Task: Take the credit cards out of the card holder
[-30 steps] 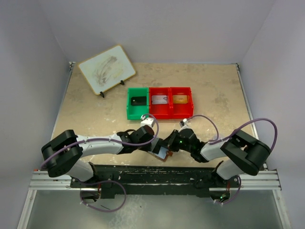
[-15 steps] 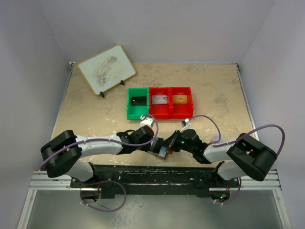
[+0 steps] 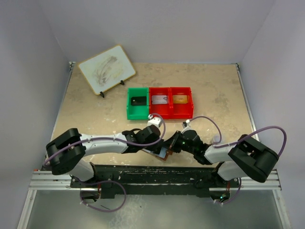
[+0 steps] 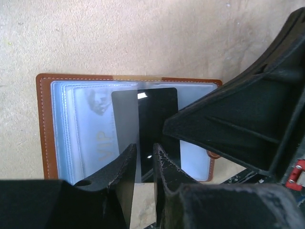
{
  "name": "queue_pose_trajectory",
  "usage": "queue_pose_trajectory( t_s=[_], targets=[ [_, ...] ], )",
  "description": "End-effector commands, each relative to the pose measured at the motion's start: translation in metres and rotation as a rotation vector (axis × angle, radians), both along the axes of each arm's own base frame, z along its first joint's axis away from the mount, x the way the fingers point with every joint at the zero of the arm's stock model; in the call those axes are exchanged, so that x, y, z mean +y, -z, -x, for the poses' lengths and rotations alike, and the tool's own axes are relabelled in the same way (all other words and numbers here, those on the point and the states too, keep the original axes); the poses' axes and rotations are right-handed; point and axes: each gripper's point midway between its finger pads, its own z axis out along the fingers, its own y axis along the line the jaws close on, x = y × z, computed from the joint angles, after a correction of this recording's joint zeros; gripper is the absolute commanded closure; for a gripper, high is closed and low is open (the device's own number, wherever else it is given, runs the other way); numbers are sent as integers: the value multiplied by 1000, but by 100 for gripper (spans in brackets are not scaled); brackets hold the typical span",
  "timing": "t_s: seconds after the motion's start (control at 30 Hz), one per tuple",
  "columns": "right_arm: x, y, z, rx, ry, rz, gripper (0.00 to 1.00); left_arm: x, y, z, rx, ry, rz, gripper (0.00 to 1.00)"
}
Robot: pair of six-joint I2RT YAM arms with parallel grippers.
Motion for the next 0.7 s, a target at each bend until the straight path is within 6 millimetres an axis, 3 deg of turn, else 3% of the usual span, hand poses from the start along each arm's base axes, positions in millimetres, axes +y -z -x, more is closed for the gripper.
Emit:
queue_pose_trajectory(
  t_s=[0.0, 0.33, 0.57, 0.67],
  targets=[
    [-5, 10, 7, 37, -2, 21, 99, 7, 6, -6, -22, -15, -72, 82],
    [-4, 7, 10, 36, -15, -4, 95, 30, 32, -1, 1, -38, -202, 82],
    [4, -1, 3, -4, -28, -22, 90, 28, 35, 5, 12, -13, -201, 86],
    [16, -7, 0, -19, -48, -53, 88, 29, 37, 7, 15, -7, -207, 88]
  ],
)
